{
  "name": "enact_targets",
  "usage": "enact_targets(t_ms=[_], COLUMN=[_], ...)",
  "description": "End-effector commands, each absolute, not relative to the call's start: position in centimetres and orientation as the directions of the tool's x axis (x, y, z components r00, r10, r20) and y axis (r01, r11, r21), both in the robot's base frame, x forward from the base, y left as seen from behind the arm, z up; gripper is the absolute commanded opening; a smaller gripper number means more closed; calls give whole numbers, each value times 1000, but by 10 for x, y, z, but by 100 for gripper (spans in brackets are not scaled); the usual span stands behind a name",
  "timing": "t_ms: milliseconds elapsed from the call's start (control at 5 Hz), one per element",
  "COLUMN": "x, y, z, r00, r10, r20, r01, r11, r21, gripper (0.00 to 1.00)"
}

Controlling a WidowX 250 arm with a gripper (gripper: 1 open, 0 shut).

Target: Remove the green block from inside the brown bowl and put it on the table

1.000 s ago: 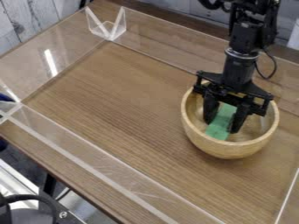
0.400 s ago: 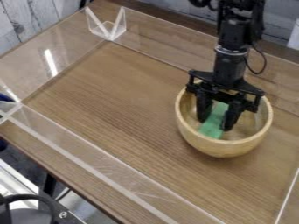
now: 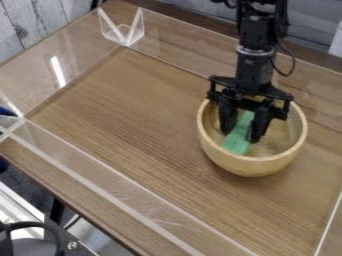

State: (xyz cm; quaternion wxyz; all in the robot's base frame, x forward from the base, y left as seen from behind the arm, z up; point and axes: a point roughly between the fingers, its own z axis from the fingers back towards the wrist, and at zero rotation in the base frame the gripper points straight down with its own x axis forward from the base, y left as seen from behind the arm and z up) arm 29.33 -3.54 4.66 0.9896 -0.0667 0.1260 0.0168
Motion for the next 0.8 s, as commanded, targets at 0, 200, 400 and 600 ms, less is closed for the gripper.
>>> enact_targets(t_ms=[0,200,400,600], x=[302,300,300,300], y=[-32,-31,-28,-25], z=[67,66,63,61], r00=[986,987,987,986], r10=[12,7,-1,-9], r20=[-165,-158,-161,-165], r01=[-36,-30,-24,-19], r11=[989,989,987,986], r21=[-143,-146,-157,-166], gripper=[0,0,0,0])
